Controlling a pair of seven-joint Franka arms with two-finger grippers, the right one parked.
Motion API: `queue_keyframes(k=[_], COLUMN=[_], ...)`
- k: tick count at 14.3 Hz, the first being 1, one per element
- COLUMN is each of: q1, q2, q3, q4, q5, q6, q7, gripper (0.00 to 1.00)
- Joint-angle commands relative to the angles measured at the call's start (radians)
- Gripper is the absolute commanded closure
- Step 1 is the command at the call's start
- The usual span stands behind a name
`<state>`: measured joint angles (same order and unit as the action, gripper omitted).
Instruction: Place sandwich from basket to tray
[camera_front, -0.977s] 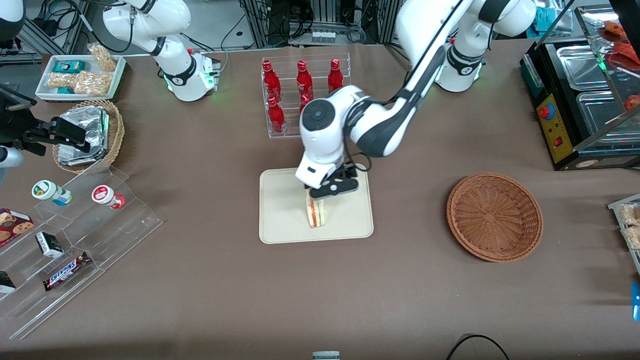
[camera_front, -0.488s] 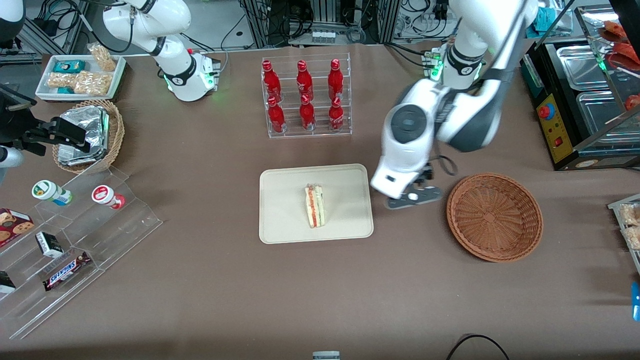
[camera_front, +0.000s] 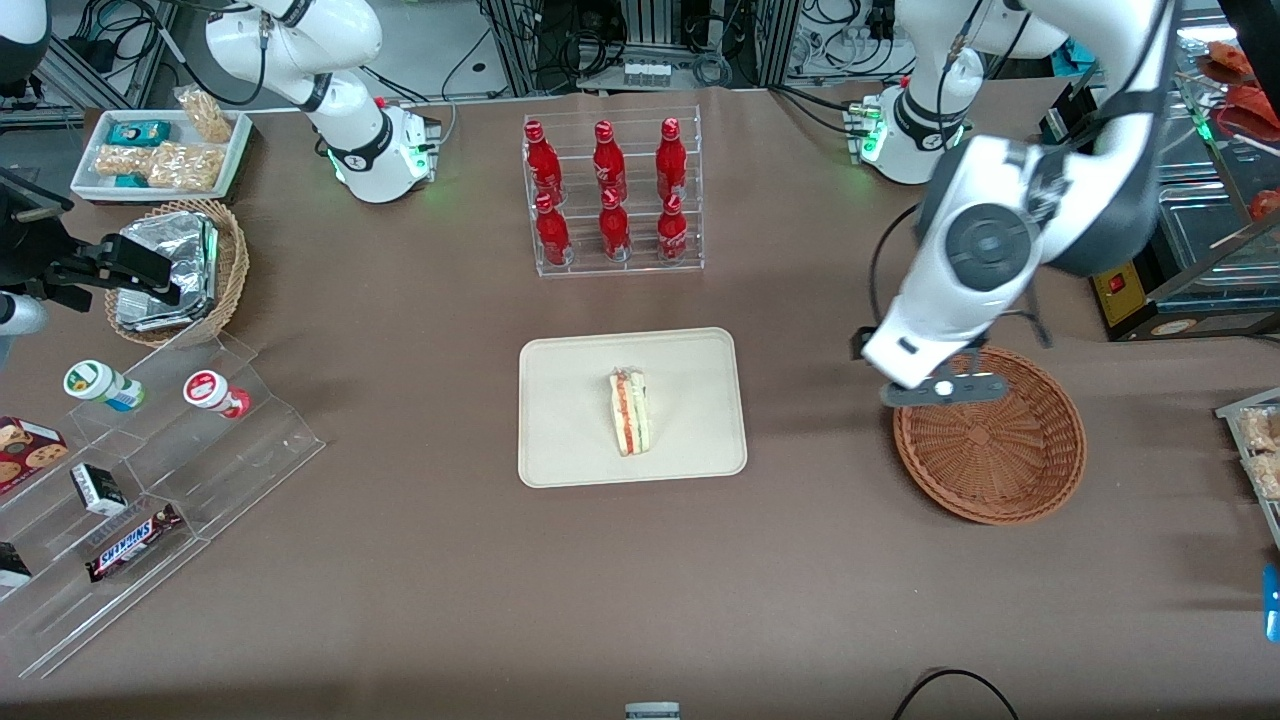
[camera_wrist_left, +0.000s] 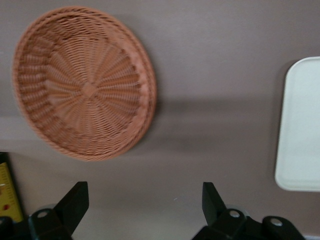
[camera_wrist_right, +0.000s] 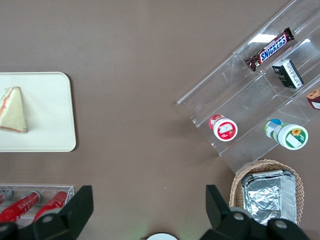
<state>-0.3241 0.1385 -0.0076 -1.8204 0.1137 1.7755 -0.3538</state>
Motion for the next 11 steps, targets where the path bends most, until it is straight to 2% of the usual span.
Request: queue_keyframes(k=[1, 2, 3, 6, 8, 11], q1=[0.037, 0.045, 0.098, 0.264, 0.33, 0.361], q2=[-0.097, -0.124, -0.138, -0.161, -0.168, -0.168], q3=[-0.008, -0.006, -0.018, -0.147, -0.193, -0.207], q4=[-0.031, -0.031, -0.027, 0.004, 0.041, 0.079], q5=[-0.012, -0.012, -0.014, -0.034, -0.034, -0.034], q6=[-0.071, -0.1, -0.134, -0.183, -0.218, -0.217], q7=[0.09, 0.111, 0.136, 0.226, 0.26, 0.269], gripper=[0.0, 0.0, 0.0, 0.0, 0.0, 0.0])
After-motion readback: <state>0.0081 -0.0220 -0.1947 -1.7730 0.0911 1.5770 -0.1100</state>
